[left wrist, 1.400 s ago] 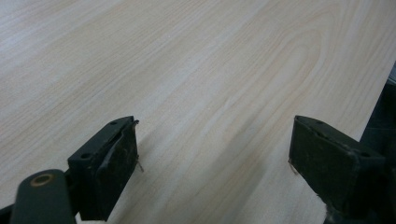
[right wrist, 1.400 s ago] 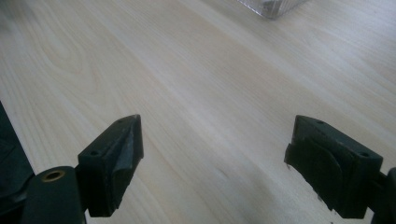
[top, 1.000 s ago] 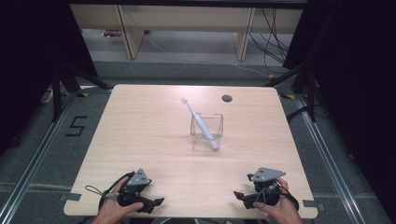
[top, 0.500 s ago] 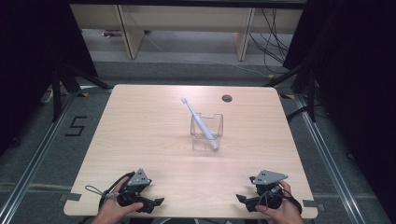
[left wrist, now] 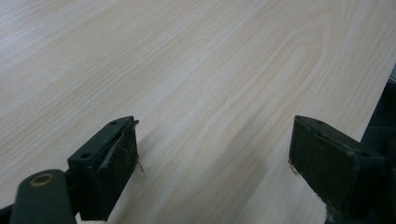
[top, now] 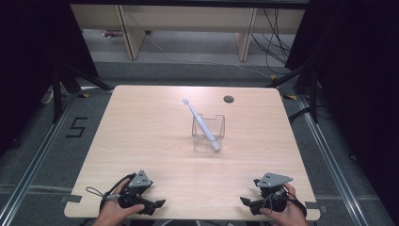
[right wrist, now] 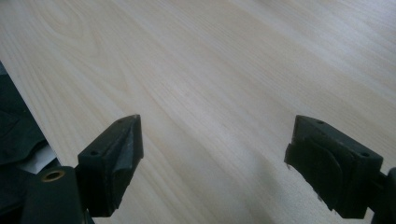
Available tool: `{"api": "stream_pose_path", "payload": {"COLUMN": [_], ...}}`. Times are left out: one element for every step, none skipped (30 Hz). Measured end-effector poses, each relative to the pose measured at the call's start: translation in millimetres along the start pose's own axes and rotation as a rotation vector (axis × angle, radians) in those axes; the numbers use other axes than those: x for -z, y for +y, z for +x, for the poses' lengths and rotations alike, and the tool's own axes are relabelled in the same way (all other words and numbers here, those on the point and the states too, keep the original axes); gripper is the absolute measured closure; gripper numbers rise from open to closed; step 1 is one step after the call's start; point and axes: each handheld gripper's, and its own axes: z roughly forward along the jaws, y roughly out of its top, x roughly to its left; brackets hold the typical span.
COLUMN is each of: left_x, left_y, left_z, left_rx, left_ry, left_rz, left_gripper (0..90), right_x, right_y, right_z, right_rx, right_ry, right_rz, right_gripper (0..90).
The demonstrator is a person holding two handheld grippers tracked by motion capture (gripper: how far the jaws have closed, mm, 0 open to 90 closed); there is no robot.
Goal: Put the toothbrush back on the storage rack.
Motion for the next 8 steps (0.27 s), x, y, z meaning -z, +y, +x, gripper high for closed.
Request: {"api": "stream_pose_path", "payload": {"left_x": [0.0,0.1,0.1,0.1,0.2,0.3,0.4,0.4], "left_y": [-0.1,-0.1,-0.1,-0.1,-0.1,0.1,0.1,0.1], "left_z": [0.3,0.2,0.2,0.2,0.1,0.2,-0.2,-0.2], "left_rx": [-0.001,-0.002,-0.002,-0.002,-0.002,-0.002,0.001,0.001], "left_ry": [-0.001,-0.001,-0.001,-0.001,-0.001,-0.007,-0.006,-0.006], "left_rz": [0.000,0.000,0.000,0.000,0.000,0.000,-0.005,-0.005], "left_gripper": [14.8,14.9,14.9,14.9,14.9,14.9,14.9,14.9], "right_x": [0.1,0.1,-1.4,-0.3,-0.5,-0.6,0.3,-0.4], "right_y": [-0.3,-0.4,-0.7,-0.4,-0.5,-0.6,-1.0,-1.4], "right_z": [0.2,0.3,0.0,-0.3,-0.3,-0.3,0.6,1.0], "right_rx": [-0.007,-0.008,0.004,0.007,0.007,0.006,-0.008,-0.015], "right_ry": [-0.004,-0.003,-0.002,0.000,0.000,0.001,-0.012,-0.012], "right_rz": [0.003,0.004,-0.010,0.005,0.004,0.004,0.009,0.004], "right_gripper": [18.0,18.0,18.0,18.0,18.0,18.0,18.1,18.0]}}
